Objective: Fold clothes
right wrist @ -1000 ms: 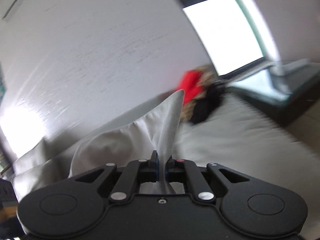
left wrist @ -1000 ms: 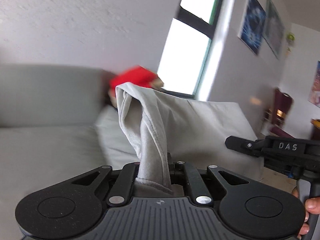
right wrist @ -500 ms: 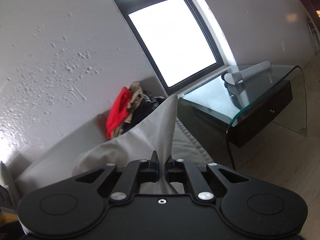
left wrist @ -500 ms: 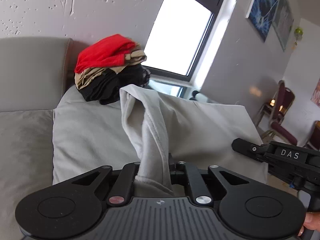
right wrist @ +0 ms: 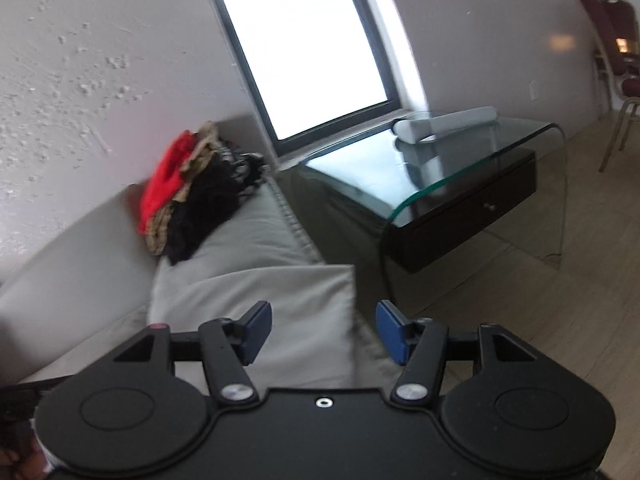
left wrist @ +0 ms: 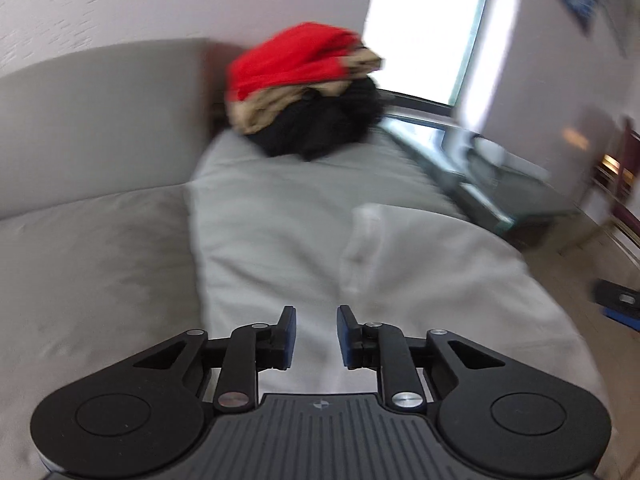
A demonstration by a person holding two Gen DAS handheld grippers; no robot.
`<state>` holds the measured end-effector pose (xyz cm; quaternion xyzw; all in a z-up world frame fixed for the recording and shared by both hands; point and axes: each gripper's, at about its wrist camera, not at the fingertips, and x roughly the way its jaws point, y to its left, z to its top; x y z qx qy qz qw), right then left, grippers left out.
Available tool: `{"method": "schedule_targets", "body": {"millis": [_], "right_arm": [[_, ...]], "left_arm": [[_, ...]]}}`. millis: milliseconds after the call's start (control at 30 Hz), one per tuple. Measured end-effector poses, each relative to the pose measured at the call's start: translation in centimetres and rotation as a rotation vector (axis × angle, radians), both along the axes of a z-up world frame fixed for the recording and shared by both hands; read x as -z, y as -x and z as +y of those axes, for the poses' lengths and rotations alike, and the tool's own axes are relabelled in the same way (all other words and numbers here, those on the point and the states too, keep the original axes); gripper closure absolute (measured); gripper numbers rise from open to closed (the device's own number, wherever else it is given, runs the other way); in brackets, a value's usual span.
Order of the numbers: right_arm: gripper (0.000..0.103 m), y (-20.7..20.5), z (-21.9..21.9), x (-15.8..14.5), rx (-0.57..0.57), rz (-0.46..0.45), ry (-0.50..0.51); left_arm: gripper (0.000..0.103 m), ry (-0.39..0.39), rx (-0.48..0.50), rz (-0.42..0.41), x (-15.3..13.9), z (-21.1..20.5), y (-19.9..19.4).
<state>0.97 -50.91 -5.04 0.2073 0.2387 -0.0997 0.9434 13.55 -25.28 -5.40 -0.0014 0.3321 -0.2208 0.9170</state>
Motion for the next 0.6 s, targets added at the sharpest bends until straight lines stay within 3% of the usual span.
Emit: {"method": "schedule_targets", "body": {"millis": [33,100,133,233,400,467,600], "right_arm": [[0.076,-0.1,0.7,-0.2,-0.033,0.013,0.007],[0.098,-0.7,2.3,-0.3,-0.1,0.062,0.048],[0.098,-1.0,3.2,-0.2,-0.132,0.096,0.077],[0.098,-1.0,4.6,1.6,-0.193,0.263,0.124],[0.098,3.9,5.3,1.4,-0.175,0.358,0.101],[0.098,5.3,5.5,0.7,-0.173,0.352,0.093],[0.097,5.0,6.0,0.3,-0.147,0.307,0.082]], "left_arm": [[0.085,-0.001,0.038,-0.009,-0.2,-0.9,0.7],[0.08,-0.04,0.113,-0.021,-0.1,-3.3,2.1],[0.074,-0.072,0.151,-0.003,0.3,-4.5,2.7],[0.073,-0.165,0.174,0.102,2.4,-6.2,3.6],[0.073,-0.266,0.169,0.131,2.5,-5.1,6.7],[0.08,-0.255,0.185,0.135,2.4,-5.6,7.3],[0.08,-0.233,0.218,0.144,2.0,-6.7,8.5]]}}
